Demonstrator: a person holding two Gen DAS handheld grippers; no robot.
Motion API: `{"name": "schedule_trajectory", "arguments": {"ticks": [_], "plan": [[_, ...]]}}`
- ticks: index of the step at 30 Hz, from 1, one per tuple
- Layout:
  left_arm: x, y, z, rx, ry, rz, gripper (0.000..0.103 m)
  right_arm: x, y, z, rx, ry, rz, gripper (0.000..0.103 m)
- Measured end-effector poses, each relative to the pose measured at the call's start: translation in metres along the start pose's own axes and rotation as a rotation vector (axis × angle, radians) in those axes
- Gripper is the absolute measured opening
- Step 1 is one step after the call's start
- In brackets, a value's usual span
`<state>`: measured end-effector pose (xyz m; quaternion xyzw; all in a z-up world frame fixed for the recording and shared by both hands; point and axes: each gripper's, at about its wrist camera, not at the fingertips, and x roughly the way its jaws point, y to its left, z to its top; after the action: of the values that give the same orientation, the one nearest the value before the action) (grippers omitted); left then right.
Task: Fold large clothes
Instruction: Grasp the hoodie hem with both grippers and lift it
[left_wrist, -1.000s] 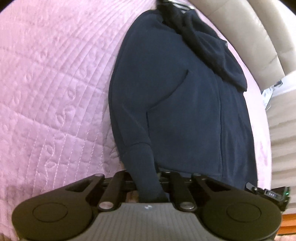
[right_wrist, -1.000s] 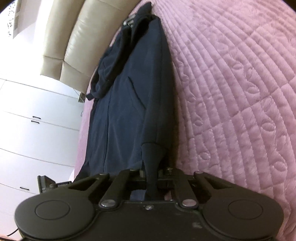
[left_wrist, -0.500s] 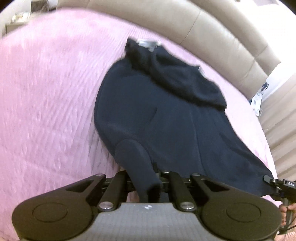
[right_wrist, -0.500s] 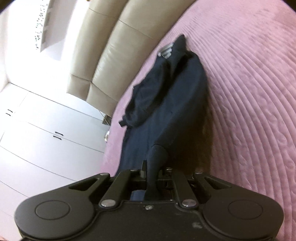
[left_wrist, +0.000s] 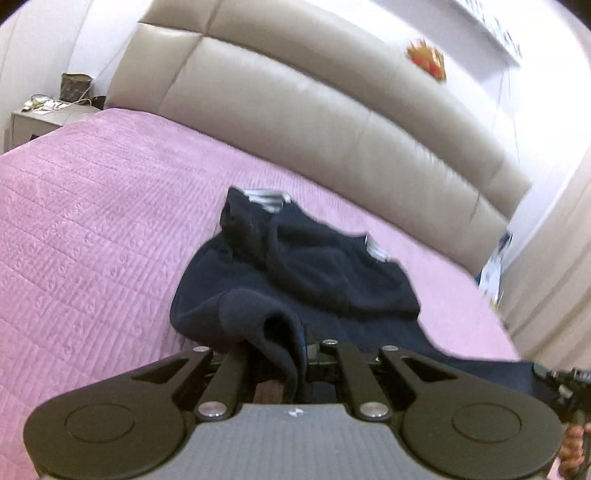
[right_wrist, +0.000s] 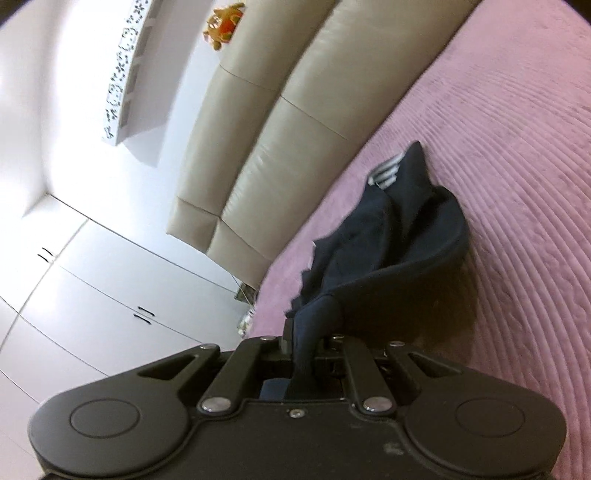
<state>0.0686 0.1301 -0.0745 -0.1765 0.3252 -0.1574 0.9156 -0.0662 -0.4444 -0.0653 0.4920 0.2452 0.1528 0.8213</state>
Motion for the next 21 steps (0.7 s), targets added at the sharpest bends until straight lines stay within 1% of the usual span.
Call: {"name": "schedule_trajectory", "arguments": {"ticks": [3,5,7,9,10,11,14,17,19,21], "plan": [[0.002,0.002,0.016,-0.031,-0.068,-0.027,0.006,0.013,0.010,0.014,0.005,-0.034,0.024,0.009],[0.006,0.003,0.030,-0.074,-0.102,-0.035,0.006,0.022,0.017,0.030,0.003,-0.056,0.048,0.009],[0.015,0.002,0.049,-0.106,-0.141,-0.056,0.006,0.037,0.025,0.049,-0.005,-0.078,0.072,0.009],[0.027,-0.003,0.071,-0.121,-0.162,-0.063,0.006,0.052,0.031,0.069,-0.018,-0.106,0.088,0.009],[0.034,-0.005,0.083,-0.135,-0.179,-0.078,0.006,0.060,0.033,0.080,-0.019,-0.121,0.097,0.009],[0.045,-0.008,0.098,-0.144,-0.197,-0.092,0.006,0.072,0.034,0.093,-0.016,-0.139,0.106,0.009],[0.078,-0.017,0.133,-0.141,-0.240,-0.093,0.006,0.109,0.033,0.122,-0.020,-0.164,0.107,0.009],[0.121,-0.020,0.162,-0.196,-0.273,-0.053,0.006,0.154,0.022,0.153,-0.023,-0.176,0.083,0.009],[0.153,-0.022,0.175,-0.181,-0.283,-0.018,0.006,0.182,0.012,0.168,-0.008,-0.179,0.053,0.009],[0.191,-0.024,0.188,-0.146,-0.275,0.012,0.006,0.207,-0.003,0.184,0.004,-0.187,0.011,0.009]]}}
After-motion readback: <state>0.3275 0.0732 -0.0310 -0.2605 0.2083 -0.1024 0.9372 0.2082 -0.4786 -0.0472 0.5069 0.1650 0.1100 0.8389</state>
